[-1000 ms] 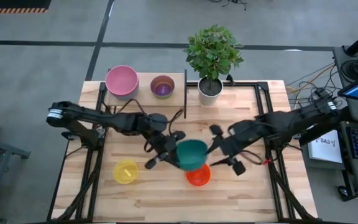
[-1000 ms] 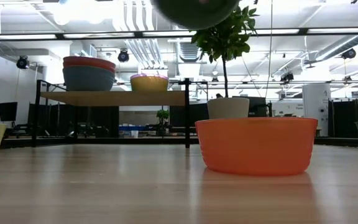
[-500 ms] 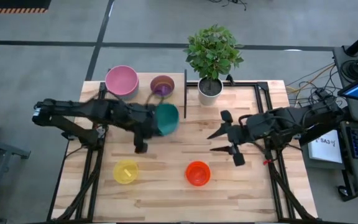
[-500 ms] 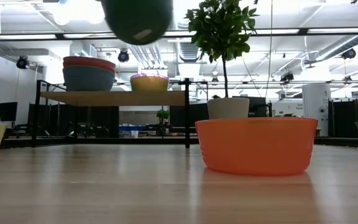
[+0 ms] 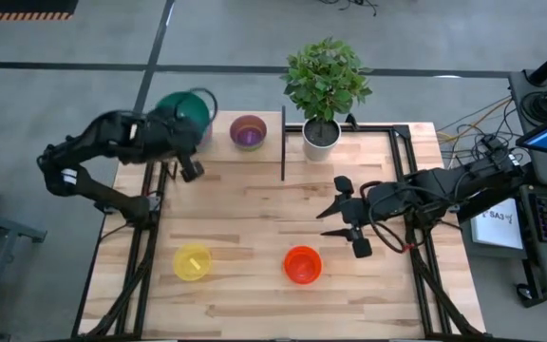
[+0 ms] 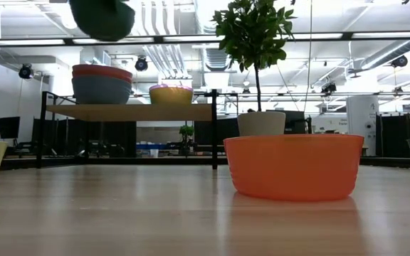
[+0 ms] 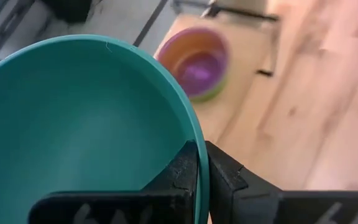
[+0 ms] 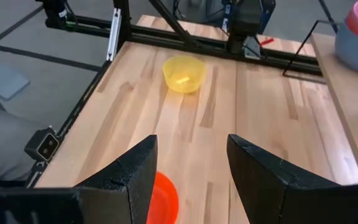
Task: Place and stack bowls onto a shelf
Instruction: Stack the dark green bowl on top of the pink bowl on the shelf
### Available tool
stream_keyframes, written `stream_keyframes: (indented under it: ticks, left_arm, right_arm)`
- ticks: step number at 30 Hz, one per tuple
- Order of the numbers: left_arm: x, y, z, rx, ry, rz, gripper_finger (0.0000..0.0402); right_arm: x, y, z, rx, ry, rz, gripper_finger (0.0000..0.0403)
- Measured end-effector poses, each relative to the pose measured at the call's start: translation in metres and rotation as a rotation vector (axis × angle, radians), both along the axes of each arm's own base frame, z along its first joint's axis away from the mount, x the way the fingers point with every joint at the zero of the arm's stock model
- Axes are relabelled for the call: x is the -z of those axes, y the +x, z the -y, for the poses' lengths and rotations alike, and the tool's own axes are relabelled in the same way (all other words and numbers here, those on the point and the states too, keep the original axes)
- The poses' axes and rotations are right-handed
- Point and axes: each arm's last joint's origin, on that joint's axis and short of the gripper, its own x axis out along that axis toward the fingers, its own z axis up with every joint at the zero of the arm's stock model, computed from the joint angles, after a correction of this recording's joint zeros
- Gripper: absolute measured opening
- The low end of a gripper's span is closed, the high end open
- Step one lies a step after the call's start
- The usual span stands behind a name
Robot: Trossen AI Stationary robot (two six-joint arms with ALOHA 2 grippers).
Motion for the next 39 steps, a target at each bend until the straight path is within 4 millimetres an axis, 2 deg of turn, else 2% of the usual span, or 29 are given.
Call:
stream_keyframes:
  ticks: [5,9,16,22,31,39]
  left_arm:
    - [0.008,-0.004,-0.029,-0.085,-0.047,-0.046,0.0000]
    - [0.011,-0.001,-0.048,-0.075,-0.075,-0.053,0.0000]
    - [0.026,-0.003,-0.073,-0.124,-0.131,-0.073,0.0000]
    - [0.039,0.002,-0.080,-0.130,-0.128,-0.078,0.0000]
    - [0.051,0.005,-0.083,-0.141,-0.139,-0.103,0.0003]
    - [0.051,0.005,-0.083,-0.136,-0.133,-0.108,0.0073]
  right_arm:
    - [0.008,0.001,0.000,0.008,0.005,-0.025,0.0185]
    - [0.011,0.001,0.000,0.013,0.011,-0.035,0.0185]
    - [0.020,0.001,0.000,0.026,0.025,-0.065,0.0185]
    - [0.027,0.001,0.000,0.030,0.025,-0.082,0.0185]
    - [0.026,0.003,-0.001,0.028,0.031,-0.058,0.0185]
    - [0.025,0.003,-0.001,0.027,0.034,-0.046,0.0185]
